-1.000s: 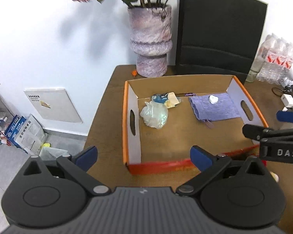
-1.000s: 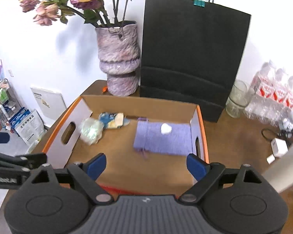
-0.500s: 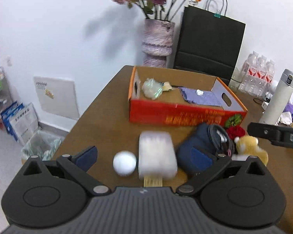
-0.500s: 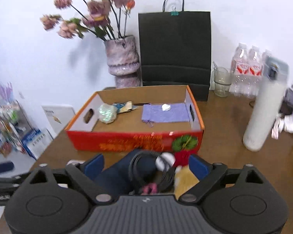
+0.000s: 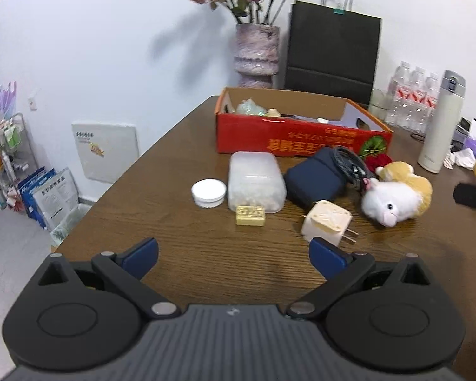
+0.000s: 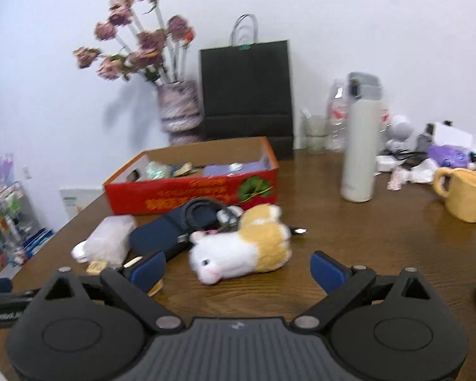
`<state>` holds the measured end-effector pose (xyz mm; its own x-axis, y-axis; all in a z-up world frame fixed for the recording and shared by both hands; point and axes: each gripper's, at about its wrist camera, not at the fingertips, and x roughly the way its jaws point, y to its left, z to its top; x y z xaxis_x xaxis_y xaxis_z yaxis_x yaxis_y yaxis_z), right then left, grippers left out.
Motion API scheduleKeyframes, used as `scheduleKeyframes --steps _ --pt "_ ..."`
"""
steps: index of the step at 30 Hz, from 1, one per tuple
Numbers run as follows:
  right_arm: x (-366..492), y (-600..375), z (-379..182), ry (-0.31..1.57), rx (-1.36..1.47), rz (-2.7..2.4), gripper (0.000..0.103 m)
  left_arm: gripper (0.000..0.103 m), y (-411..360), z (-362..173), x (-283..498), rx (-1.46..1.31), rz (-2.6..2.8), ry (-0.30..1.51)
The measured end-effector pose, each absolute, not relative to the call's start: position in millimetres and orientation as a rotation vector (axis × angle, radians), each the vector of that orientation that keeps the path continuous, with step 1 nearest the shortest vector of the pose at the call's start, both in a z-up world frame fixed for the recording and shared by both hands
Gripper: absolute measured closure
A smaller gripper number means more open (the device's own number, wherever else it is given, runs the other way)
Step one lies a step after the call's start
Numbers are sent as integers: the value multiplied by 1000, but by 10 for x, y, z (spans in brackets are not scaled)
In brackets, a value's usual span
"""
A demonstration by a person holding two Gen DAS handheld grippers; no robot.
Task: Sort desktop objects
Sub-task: 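Withdraw both tools from the box back over the table items, then grasp the white cube plug with left tool while right tool grasps the plush alpaca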
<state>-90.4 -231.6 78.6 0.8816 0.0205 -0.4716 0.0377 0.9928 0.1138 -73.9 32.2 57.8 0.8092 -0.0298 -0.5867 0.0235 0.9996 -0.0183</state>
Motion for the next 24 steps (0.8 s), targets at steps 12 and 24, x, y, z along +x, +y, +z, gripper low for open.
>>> scheduleKeyframes --steps 12,24 --pt "-935 -2203 782 473 92 18 3 0 253 565 -769 20 -51 629" --pt "-716 -2156 512 410 -28 100 5 0 154 404 -596 -10 -131 601"
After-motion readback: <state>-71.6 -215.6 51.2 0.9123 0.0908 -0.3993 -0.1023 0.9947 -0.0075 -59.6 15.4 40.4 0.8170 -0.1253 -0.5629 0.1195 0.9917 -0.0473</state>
